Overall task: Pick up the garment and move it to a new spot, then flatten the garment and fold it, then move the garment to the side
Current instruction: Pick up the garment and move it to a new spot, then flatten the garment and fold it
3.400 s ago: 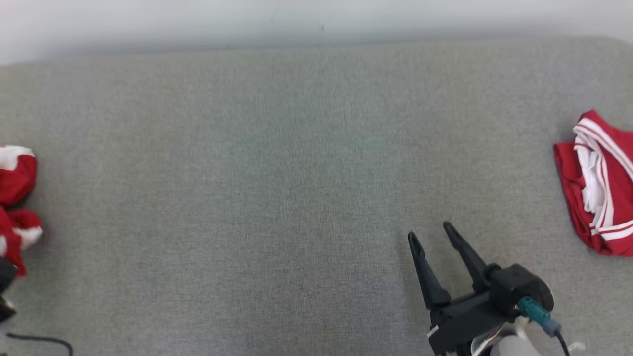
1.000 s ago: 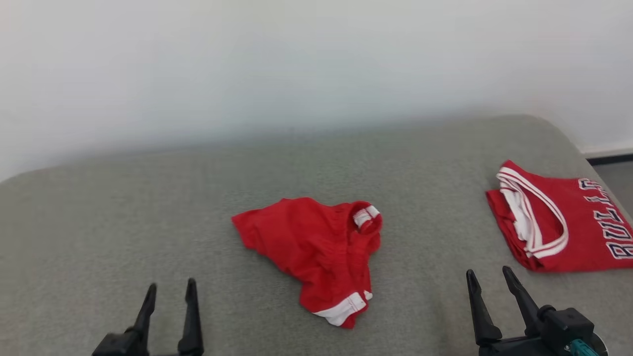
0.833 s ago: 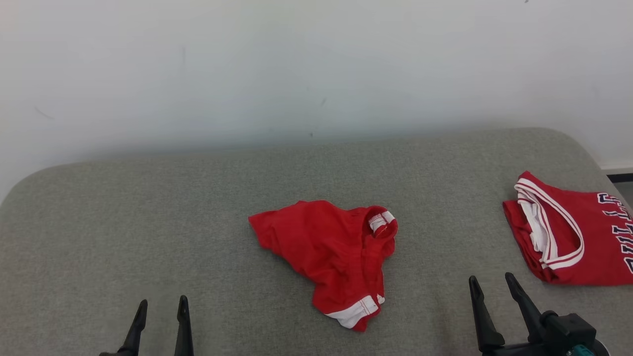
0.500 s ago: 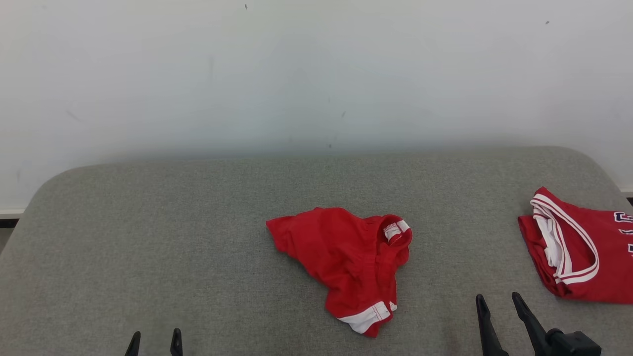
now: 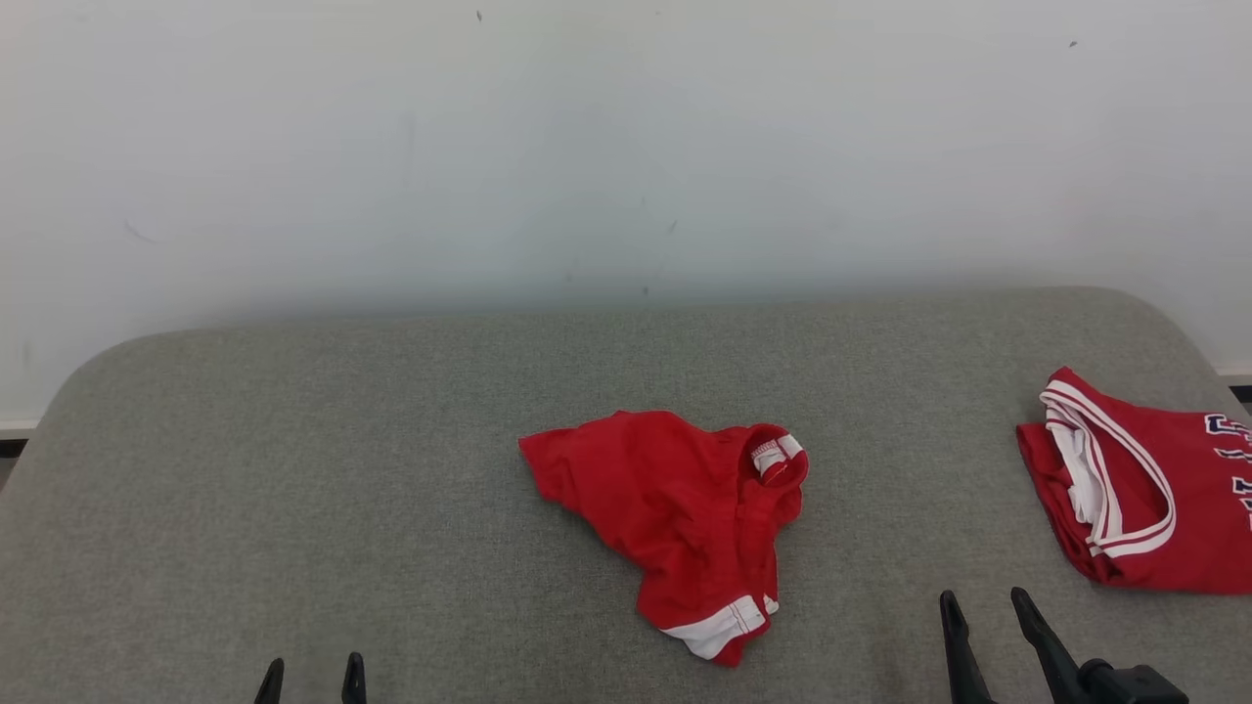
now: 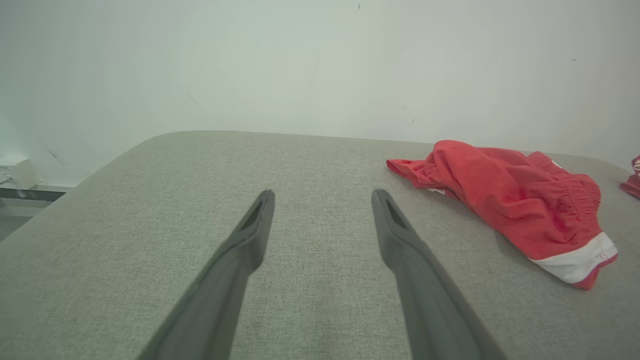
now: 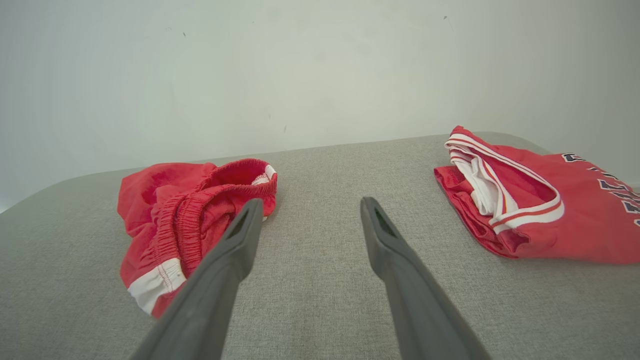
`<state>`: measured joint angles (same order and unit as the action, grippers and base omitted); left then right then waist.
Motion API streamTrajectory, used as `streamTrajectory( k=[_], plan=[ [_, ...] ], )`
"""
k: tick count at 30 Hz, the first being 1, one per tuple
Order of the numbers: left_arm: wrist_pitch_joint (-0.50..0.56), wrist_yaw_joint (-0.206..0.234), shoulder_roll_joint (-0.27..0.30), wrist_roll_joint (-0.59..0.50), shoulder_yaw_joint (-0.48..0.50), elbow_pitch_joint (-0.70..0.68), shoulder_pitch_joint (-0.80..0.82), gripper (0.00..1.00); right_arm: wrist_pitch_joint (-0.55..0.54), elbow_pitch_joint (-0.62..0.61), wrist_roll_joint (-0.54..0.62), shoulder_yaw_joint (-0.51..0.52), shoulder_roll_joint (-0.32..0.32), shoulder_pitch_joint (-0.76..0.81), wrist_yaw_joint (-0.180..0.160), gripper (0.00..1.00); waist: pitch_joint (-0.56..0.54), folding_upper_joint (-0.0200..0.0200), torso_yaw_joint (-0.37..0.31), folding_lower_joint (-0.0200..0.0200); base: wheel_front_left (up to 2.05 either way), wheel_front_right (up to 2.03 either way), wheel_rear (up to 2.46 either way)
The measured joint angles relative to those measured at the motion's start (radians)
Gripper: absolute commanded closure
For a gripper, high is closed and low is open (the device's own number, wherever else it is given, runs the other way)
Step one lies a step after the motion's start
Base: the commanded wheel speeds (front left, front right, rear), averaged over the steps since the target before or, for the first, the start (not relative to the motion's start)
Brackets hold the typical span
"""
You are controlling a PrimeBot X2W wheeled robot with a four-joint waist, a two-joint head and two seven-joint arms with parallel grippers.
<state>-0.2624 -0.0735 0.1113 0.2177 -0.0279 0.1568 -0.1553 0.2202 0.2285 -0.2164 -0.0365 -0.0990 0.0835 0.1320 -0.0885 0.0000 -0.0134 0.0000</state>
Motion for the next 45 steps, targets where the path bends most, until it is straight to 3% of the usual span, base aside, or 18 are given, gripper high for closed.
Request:
streamTrajectory(
  k=[24,32,37,45],
  plan=[
    [0.0,-0.034,-0.028,-0.046,0.03,0.034,0.031,0.0,0.001,-0.002,0.004,-0.016,0.009,-0.006,0.0,0.0,0.015,0.0,-0.032,0.0001,0.0,0.0,0.0],
    [0.025,-0.042,-0.037,-0.009,-0.002,0.132,0.095,0.0,0.002,-0.001,0.004,-0.028,0.008,-0.022,0.0,0.0,0.024,0.0,-0.066,0.0,0.0,0.0,0.0],
    [0.133,-0.05,-0.022,-0.013,-0.071,0.17,0.239,0.0,0.0,-0.003,0.004,-0.034,0.008,-0.024,0.0,0.0,0.036,0.0,-0.1,0.0001,0.0,0.0,0.0],
    [0.41,-0.05,-0.02,0.007,-0.132,0.279,0.493,0.0,-0.007,-0.015,0.004,-0.064,0.004,-0.051,0.0,0.0,0.056,0.0,-0.181,0.0001,0.0,0.0,0.0]
  ],
)
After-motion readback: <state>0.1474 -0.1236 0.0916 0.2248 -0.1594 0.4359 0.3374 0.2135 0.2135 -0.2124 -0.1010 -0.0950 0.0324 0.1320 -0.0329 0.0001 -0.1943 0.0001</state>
